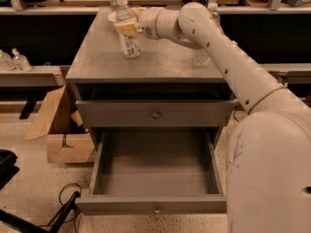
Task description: Place blue plastic bottle into middle drawer
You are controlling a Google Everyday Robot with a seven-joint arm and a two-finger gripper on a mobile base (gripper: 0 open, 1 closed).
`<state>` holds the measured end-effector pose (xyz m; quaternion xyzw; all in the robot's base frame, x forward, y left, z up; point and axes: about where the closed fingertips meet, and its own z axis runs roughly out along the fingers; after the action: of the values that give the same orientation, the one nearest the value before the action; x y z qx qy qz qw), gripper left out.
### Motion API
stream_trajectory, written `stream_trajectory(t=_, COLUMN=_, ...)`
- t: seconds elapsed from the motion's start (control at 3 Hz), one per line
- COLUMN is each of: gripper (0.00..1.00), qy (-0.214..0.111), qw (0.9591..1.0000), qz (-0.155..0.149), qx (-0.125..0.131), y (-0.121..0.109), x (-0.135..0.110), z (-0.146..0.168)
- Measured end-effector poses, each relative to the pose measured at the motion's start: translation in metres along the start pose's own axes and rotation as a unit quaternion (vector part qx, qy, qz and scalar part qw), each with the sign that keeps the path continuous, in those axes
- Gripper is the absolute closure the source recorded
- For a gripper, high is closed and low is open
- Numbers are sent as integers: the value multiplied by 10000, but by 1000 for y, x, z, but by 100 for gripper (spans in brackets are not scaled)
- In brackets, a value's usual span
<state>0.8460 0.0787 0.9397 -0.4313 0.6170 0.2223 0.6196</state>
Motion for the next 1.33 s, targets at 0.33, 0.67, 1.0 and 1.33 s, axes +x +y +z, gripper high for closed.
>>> stream_trajectory(t=0.33, gripper=100, qy=7, qw=10000, qz=-30, qx=13, y=4, x=-4, z=-2)
stream_trajectory(t=0.67, gripper=100, qy=-230, qw=9994, qz=-147, qx=225, y=11, x=-23, z=-30)
stream_trajectory(t=1.0, gripper=100, qy=-491, qw=9967, qz=-305, qx=566, y=33, x=-41, z=-71)
stream_trajectory(t=1.33, gripper=100, qy=-514, qw=9927, qz=-396, qx=1013, y=55, x=-26, z=-110)
